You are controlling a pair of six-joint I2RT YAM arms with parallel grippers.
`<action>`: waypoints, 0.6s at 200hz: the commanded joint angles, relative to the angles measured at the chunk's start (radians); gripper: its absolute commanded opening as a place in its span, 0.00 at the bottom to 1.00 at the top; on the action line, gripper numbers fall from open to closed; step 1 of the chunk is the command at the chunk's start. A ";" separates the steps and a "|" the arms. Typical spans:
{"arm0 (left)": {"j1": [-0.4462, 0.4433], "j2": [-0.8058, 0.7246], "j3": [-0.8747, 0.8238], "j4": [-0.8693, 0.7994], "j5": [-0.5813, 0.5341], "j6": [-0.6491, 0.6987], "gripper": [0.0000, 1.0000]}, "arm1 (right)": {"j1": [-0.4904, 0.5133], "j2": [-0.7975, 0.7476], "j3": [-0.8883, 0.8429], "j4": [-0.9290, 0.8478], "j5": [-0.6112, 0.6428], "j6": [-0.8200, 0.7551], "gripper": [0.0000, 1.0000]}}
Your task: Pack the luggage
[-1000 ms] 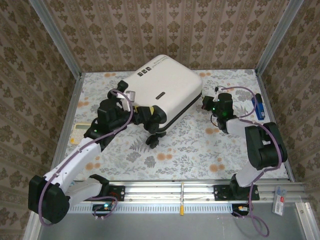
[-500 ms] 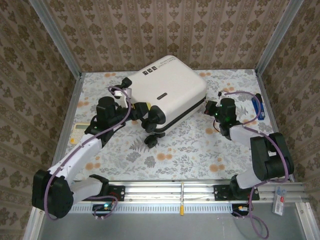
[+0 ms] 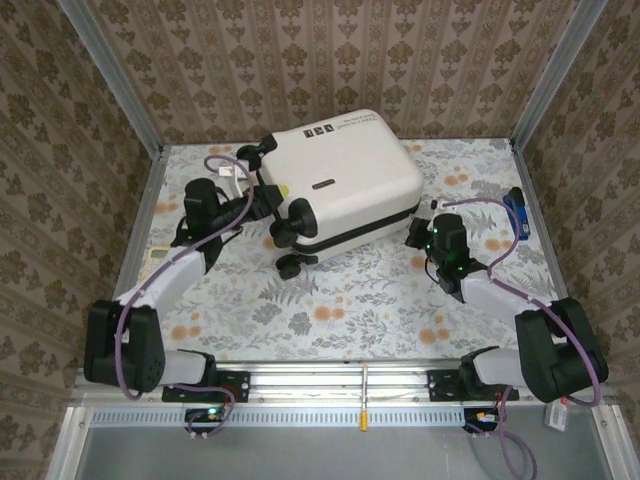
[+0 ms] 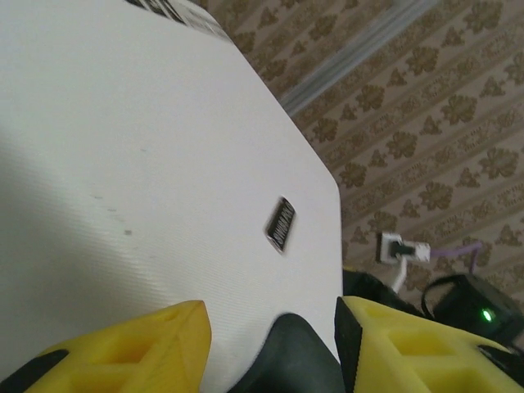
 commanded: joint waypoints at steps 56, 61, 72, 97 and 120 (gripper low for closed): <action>0.127 0.208 0.185 -0.083 0.047 0.000 0.46 | 0.136 -0.178 -0.086 -0.146 0.137 0.002 0.00; 0.136 0.212 0.195 -0.089 0.048 0.000 0.46 | 0.144 -0.189 -0.088 -0.153 0.137 0.005 0.00; 0.157 0.214 0.210 -0.103 0.051 0.003 0.46 | 0.163 -0.214 -0.094 -0.167 0.142 0.015 0.00; 0.202 0.177 0.212 -0.149 0.047 -0.006 0.47 | 0.201 -0.253 -0.101 -0.192 0.157 0.024 0.00; 0.219 0.081 0.167 -0.223 0.023 -0.023 0.52 | 0.208 -0.251 -0.104 -0.187 0.159 0.025 0.00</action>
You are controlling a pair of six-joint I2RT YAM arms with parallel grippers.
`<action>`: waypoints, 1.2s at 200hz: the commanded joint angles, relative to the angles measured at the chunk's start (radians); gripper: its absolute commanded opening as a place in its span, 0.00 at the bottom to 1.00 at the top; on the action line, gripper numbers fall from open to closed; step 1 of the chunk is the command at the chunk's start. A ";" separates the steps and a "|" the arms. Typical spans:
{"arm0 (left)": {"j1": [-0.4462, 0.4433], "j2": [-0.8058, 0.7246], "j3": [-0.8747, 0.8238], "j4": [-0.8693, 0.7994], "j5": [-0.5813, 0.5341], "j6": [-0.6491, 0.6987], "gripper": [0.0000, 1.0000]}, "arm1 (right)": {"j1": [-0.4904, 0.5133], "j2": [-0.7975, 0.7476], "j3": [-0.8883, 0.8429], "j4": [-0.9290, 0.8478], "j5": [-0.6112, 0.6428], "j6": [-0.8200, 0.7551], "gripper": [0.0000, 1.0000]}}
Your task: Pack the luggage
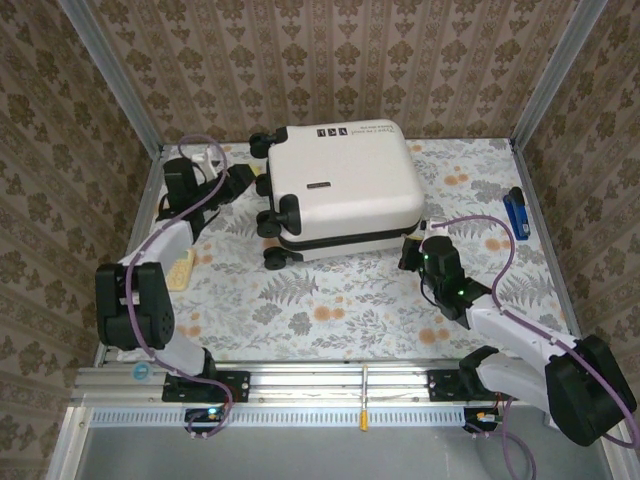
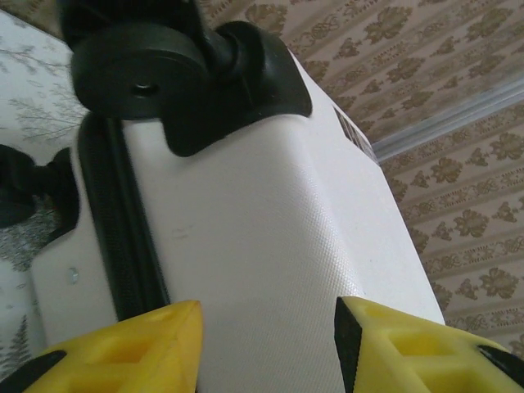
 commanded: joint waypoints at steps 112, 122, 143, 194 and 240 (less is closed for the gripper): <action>-0.212 -0.789 -0.367 -0.378 -0.316 -0.330 0.84 | 0.025 0.047 0.002 0.035 0.007 -0.005 0.00; -0.246 -0.796 -0.381 -0.345 -0.335 -0.363 0.85 | 0.025 0.042 0.001 0.036 0.005 -0.002 0.00; -0.275 -0.774 -0.411 -0.231 -0.319 -0.440 0.85 | 0.025 0.028 0.000 0.028 0.006 -0.004 0.00; -0.307 -0.657 -0.432 -0.056 -0.328 -0.528 0.85 | 0.025 0.004 0.000 0.015 0.007 -0.010 0.00; -0.286 -0.579 -0.421 -0.014 -0.354 -0.521 0.85 | 0.025 0.001 0.000 0.013 0.006 -0.011 0.00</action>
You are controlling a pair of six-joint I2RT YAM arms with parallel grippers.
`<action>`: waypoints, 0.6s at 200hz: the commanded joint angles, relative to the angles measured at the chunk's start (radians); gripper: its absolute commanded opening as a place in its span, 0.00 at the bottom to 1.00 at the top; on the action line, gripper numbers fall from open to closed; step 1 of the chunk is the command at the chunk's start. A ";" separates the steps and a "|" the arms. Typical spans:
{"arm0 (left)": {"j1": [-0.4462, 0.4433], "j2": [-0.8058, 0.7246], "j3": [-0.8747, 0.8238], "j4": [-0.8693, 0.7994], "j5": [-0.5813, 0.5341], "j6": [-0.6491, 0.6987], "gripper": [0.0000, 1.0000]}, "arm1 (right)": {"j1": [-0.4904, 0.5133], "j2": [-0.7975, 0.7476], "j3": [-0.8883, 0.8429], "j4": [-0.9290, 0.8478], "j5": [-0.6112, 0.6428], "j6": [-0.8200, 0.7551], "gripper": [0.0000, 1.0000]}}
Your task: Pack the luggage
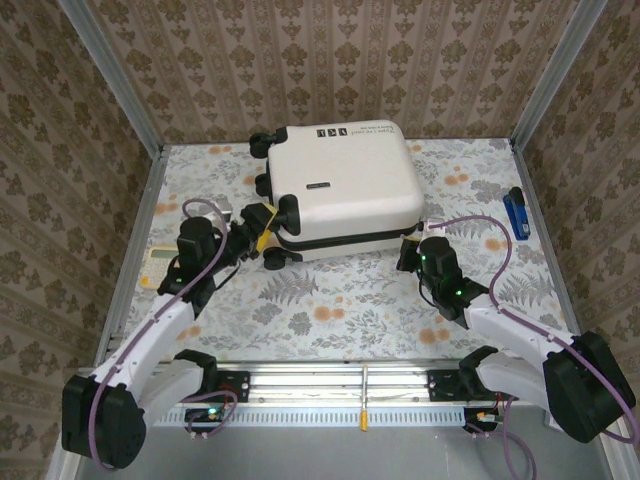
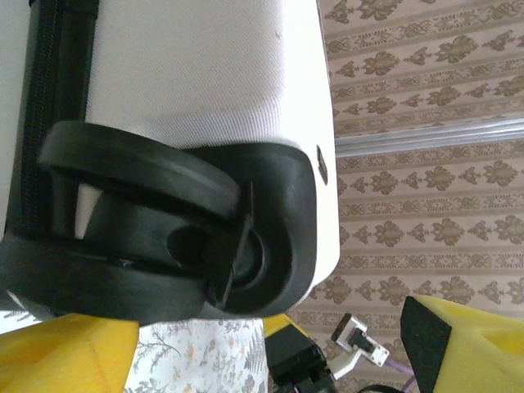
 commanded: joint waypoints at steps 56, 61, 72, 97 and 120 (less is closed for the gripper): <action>0.050 0.085 0.029 0.140 -0.019 -0.010 0.78 | 0.012 -0.027 0.002 -0.008 -0.004 -0.013 0.00; 0.050 0.089 0.032 0.143 -0.020 -0.007 0.75 | 0.012 -0.028 0.001 -0.008 -0.004 -0.013 0.00; 0.050 0.100 0.036 0.155 -0.014 -0.005 0.71 | 0.012 -0.027 0.001 -0.008 -0.005 -0.012 0.00; 0.046 0.122 0.039 0.178 -0.006 -0.006 0.68 | 0.012 -0.029 0.000 -0.008 -0.006 -0.014 0.00; 0.044 0.139 0.038 0.194 -0.007 -0.003 0.67 | 0.014 -0.026 0.001 -0.004 -0.013 -0.017 0.00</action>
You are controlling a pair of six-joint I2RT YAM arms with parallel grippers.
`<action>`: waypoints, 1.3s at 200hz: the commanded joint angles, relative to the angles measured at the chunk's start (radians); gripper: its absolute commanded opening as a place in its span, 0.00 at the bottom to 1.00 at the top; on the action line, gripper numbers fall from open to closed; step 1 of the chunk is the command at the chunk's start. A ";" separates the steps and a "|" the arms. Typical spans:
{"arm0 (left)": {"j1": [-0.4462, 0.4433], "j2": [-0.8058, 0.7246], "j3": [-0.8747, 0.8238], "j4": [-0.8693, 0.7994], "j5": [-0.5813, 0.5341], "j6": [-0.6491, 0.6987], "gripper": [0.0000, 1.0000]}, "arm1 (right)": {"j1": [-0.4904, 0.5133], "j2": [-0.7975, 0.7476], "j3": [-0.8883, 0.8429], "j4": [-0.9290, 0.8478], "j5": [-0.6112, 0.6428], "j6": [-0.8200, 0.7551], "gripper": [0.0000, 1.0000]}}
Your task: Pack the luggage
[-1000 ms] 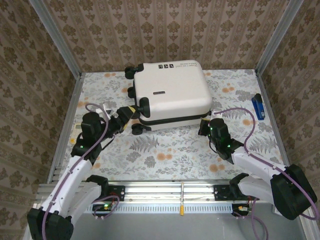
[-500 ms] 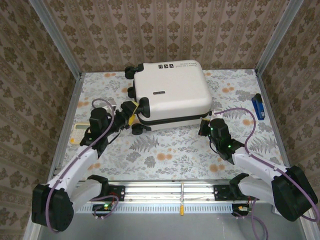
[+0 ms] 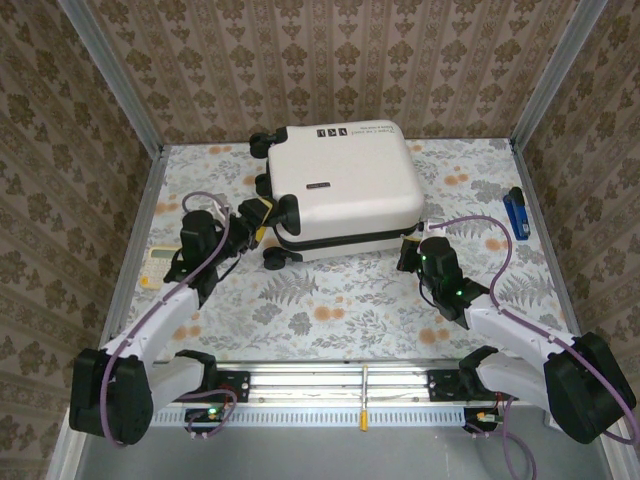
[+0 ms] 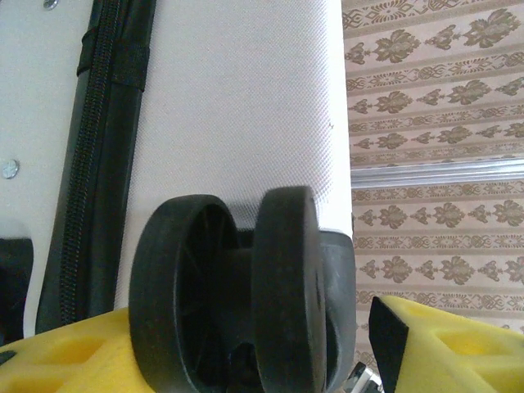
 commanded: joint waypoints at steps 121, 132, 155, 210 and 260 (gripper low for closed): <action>-0.001 0.101 0.060 0.077 0.036 0.085 0.30 | 0.008 0.000 0.009 0.004 0.006 -0.022 0.00; 0.007 0.099 0.067 0.058 0.043 0.102 0.27 | -0.001 0.001 0.009 0.002 0.008 -0.024 0.00; 0.034 0.097 0.077 0.041 0.073 0.127 0.25 | -0.031 0.003 0.013 -0.005 0.006 -0.024 0.00; 0.135 0.139 0.113 0.025 0.231 0.186 0.21 | -0.130 -0.003 0.042 -0.071 0.008 -0.021 0.00; 0.177 0.171 0.165 -0.046 0.292 0.261 0.19 | -0.226 0.014 0.076 -0.142 0.001 0.012 0.00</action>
